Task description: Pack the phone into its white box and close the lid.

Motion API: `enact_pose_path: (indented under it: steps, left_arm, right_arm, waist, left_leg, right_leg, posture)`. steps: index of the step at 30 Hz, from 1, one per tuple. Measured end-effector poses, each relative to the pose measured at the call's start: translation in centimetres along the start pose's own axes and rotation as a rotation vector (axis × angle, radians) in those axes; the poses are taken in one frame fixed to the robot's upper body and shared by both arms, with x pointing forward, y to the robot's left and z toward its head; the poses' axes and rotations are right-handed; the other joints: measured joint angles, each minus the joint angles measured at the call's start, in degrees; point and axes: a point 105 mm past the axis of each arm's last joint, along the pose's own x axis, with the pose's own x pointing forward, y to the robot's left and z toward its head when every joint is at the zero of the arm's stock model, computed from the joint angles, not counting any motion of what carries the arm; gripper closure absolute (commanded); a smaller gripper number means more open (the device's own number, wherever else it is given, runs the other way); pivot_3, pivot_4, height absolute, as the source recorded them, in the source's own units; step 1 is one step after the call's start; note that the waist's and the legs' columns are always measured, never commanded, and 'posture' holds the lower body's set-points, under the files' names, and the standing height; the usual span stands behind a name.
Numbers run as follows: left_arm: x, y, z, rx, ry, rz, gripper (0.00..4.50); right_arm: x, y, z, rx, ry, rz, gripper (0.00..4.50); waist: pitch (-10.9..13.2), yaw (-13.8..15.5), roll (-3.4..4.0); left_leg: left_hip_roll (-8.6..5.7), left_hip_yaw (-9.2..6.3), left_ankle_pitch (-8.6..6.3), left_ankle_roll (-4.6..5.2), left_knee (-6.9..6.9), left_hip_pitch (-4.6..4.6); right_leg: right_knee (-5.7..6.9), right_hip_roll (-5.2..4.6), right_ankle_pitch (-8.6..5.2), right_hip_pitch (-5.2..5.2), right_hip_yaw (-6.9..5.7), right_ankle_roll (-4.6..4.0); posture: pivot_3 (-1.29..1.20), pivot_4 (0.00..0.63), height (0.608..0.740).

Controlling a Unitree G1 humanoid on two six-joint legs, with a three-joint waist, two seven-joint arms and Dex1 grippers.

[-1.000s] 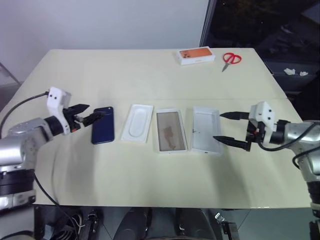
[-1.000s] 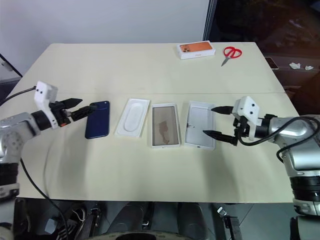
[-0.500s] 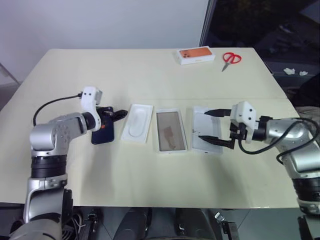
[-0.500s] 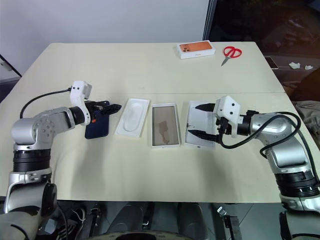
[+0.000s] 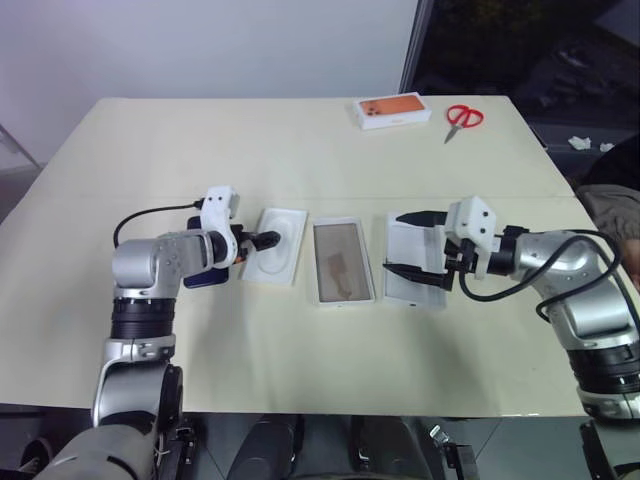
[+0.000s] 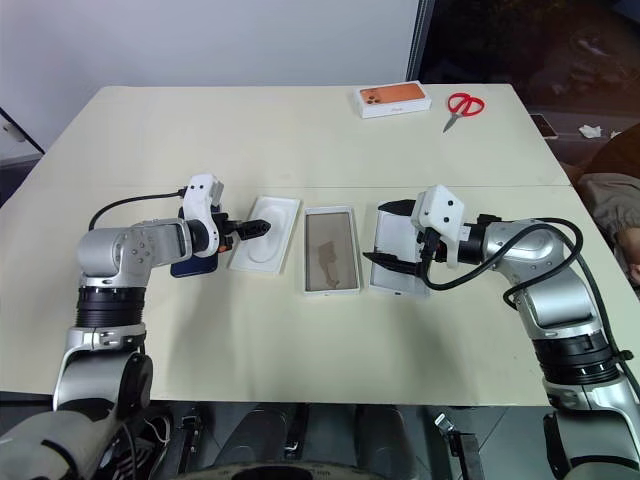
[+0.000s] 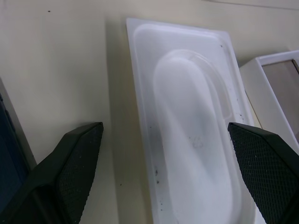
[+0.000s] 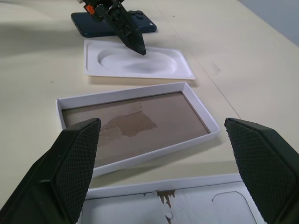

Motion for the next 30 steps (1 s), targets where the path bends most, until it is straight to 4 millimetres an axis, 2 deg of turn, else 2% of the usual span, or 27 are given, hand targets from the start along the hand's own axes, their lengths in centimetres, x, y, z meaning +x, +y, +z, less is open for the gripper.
enact_pose_path:
  steps: [4, 7, 10, 19, 22, 25, 30]
  left_arm:
    - [0.0, -0.1, -0.1, -0.062, -0.009, -0.032, 0.00]
    - [-0.1, 0.0, -0.3, -0.091, -0.002, -0.040, 0.85]
    - [0.0, 0.0, -0.7, -0.107, 0.026, -0.044, 2.28]
    - [0.0, -0.3, -1.1, -0.112, 0.045, -0.059, 2.28]
    - [0.0, -0.2, -1.3, -0.112, 0.048, -0.058, 3.07]
    - [0.1, -0.3, -1.9, -0.127, 0.055, -0.065, 4.48]
    - [-0.1, -0.3, -2.1, -0.135, 0.052, -0.072, 4.48]
  right_arm:
    - [0.0, 0.0, 0.0, -0.001, -0.001, -0.005, 0.05]
    - [0.2, -0.1, 0.1, 0.002, -0.009, -0.012, 0.00]
    - [0.3, 0.0, 0.3, -0.002, -0.017, -0.014, 0.00]
    - [0.5, 0.2, 1.3, -0.008, -0.044, -0.011, 0.00]
    - [0.7, 0.3, 1.9, -0.006, -0.065, -0.006, 0.00]
    - [0.8, 0.1, 2.5, -0.015, -0.074, -0.008, 0.00]
    - [0.8, 0.1, 2.4, -0.005, -0.075, -0.007, 0.00]
  waist:
    - [-0.01, 0.04, 0.00]
    - [-0.01, 0.02, 0.00]
    - [-0.01, 0.04, 0.00]
    - [-0.01, 0.02, 0.00]
    - [-0.02, 0.01, 0.00]
    - [-0.02, 0.07, 0.00]
    - [-0.03, 0.02, -0.02]
  left_leg:
    - [-0.01, 0.00, 0.00, 0.00, 0.01, 0.00]
    - [-0.02, 0.00, 0.00, 0.00, 0.01, 0.00]
    - [-0.02, 0.00, 0.00, 0.00, 0.01, 0.00]
    - [-0.02, 0.00, 0.00, 0.00, 0.01, 0.01]
    - [-0.02, 0.00, 0.00, 0.00, 0.01, 0.01]
    - [-0.02, -0.01, 0.00, 0.00, 0.01, 0.01]
    - [-0.03, -0.01, 0.00, 0.00, 0.01, 0.01]
  right_leg:
    - [0.00, -0.01, 0.00, 0.01, 0.00, 0.00]
    - [0.00, -0.01, 0.00, 0.02, 0.00, 0.00]
    - [0.00, -0.01, 0.00, 0.02, 0.00, 0.00]
    - [0.00, -0.01, 0.00, 0.02, 0.00, 0.00]
    - [0.00, -0.01, 0.00, 0.02, 0.00, 0.00]
    - [-0.01, -0.01, 0.00, 0.03, 0.00, 0.00]
    - [-0.03, -0.02, 0.00, 0.03, 0.00, 0.00]
  posture:
    - [0.00, 0.150, 0.740]
    - [0.00, 0.150, 0.740]
    - [0.00, 0.150, 0.740]
    - [0.00, 0.150, 0.740]
    - [0.00, 0.150, 0.740]
    - [0.00, 0.150, 0.740]
    - [0.00, 0.150, 0.740]
